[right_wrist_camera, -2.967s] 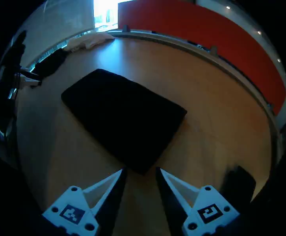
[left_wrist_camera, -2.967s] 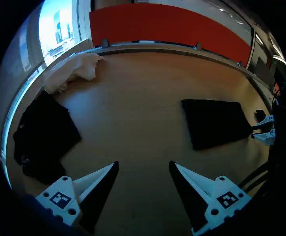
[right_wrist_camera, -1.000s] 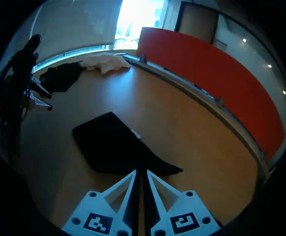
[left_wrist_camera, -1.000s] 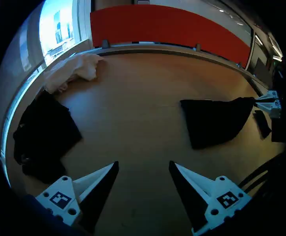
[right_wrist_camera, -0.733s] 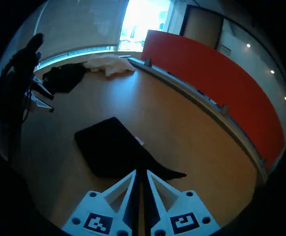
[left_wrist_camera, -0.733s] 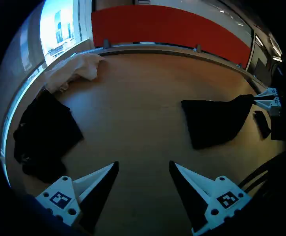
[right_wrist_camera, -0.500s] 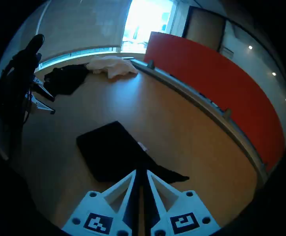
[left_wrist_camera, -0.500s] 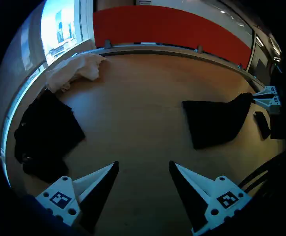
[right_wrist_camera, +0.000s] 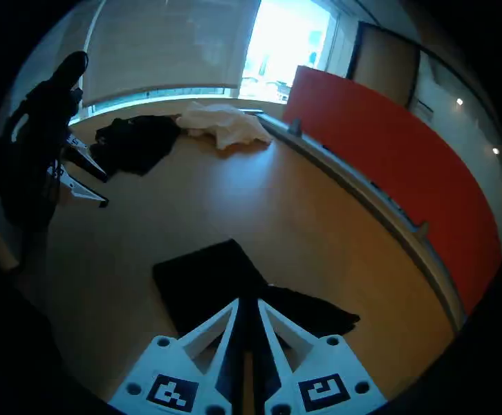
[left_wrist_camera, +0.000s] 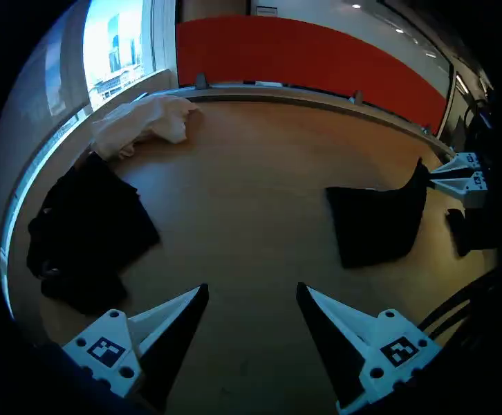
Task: Fold towel
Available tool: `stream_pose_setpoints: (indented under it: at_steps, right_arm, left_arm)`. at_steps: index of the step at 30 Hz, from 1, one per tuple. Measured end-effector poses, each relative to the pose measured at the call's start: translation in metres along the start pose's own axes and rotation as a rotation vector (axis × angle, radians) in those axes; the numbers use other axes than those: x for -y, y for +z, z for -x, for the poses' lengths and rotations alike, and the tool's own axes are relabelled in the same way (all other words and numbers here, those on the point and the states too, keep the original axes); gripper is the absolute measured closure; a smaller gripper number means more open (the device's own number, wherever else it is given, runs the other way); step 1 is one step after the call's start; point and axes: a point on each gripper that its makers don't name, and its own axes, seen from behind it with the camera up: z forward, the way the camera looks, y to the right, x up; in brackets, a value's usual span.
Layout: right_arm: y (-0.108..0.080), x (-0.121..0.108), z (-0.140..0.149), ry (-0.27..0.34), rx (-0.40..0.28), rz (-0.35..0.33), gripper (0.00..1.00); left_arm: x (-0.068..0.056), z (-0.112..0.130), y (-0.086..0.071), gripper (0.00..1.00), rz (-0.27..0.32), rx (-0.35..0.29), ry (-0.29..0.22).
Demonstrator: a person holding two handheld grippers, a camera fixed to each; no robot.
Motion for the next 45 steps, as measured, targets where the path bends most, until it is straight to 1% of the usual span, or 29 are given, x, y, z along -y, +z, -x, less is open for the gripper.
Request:
stream_pose_setpoints:
  at_steps: [6, 9, 12, 15, 18, 21, 27, 28, 30, 32, 34, 35, 39, 45]
  right_arm:
    - [0.019, 0.027, -0.013, -0.031, 0.0, -0.059, 0.96]
    - [0.031, 0.044, -0.018, -0.035, 0.004, -0.096, 0.96]
    - [0.045, 0.066, -0.019, -0.029, 0.011, -0.138, 0.96]
    - [0.063, 0.087, -0.014, -0.01, 0.029, -0.182, 0.96]
    - [0.078, 0.101, -0.004, 0.012, 0.057, -0.21, 0.96]
    - [0.086, 0.107, 0.002, 0.022, 0.078, -0.213, 0.96]
    - [0.086, 0.109, 0.006, 0.029, 0.095, -0.215, 0.92]
    - [0.086, 0.109, 0.006, 0.03, 0.096, -0.214, 0.9]
    - [0.085, 0.108, 0.007, 0.031, 0.098, -0.212, 0.82]
    - [0.084, 0.107, 0.007, 0.035, 0.099, -0.207, 0.68]
    - [0.083, 0.105, 0.007, 0.037, 0.1, -0.203, 0.59]
    - [0.083, 0.104, 0.007, 0.039, 0.1, -0.201, 0.56]
    - [0.081, 0.101, 0.006, 0.043, 0.099, -0.192, 0.5]
    - [0.077, 0.097, 0.007, 0.05, 0.097, -0.18, 0.47]
  left_arm:
    - [0.006, 0.001, -0.006, 0.06, -0.01, -0.009, -0.026]
    - [0.01, 0.004, -0.009, 0.06, -0.015, -0.01, -0.033]
    - [0.014, 0.005, -0.012, 0.06, -0.023, -0.013, -0.04]
    - [0.017, 0.008, -0.015, 0.06, -0.027, -0.015, -0.05]
    - [0.019, 0.009, -0.016, 0.06, -0.03, -0.015, -0.057]
    - [0.019, 0.01, -0.017, 0.06, -0.03, -0.016, -0.062]
    - [0.02, 0.012, -0.017, 0.06, -0.024, -0.019, -0.067]
    - [0.02, 0.012, -0.017, 0.06, -0.024, -0.018, -0.066]
    - [0.021, 0.012, -0.017, 0.06, -0.024, -0.017, -0.065]
    - [0.021, 0.012, -0.017, 0.06, -0.023, -0.017, -0.064]
    - [0.021, 0.012, -0.017, 0.06, -0.023, -0.017, -0.063]
    - [0.022, 0.012, -0.017, 0.06, -0.022, -0.017, -0.062]
    - [0.022, 0.011, -0.017, 0.06, -0.022, -0.018, -0.061]
    - [0.022, 0.009, -0.015, 0.06, -0.021, -0.019, -0.062]
